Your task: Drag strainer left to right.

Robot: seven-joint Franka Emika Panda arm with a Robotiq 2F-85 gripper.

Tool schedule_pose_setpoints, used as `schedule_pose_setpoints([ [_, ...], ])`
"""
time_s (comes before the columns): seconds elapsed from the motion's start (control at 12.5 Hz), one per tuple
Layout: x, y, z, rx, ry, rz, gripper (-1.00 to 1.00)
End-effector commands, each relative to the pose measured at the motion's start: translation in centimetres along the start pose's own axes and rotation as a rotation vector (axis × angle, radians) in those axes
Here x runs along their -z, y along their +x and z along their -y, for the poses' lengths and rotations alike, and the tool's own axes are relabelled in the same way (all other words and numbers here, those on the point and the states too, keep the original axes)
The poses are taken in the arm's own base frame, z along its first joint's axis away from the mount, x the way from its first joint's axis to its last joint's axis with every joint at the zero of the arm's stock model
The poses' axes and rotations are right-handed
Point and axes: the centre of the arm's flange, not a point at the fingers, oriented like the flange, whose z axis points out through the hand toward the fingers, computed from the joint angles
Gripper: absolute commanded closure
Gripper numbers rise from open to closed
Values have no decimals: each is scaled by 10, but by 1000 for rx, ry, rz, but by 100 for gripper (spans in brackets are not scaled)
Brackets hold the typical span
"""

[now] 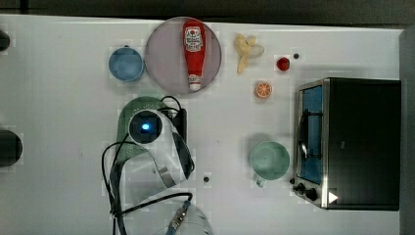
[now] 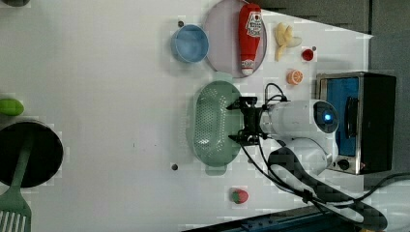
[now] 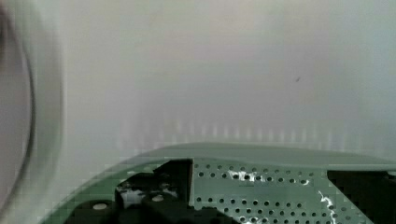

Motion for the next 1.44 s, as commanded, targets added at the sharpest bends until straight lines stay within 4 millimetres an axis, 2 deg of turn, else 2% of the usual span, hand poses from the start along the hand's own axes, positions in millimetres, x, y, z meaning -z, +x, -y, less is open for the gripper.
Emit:
schedule_pose_setpoints([
  [0.08, 2, 35, 5, 26, 4, -12, -100],
  [0.96, 1, 138, 16, 26, 5, -68, -100],
  [1.44, 1, 194, 14, 16, 4, -98, -100],
])
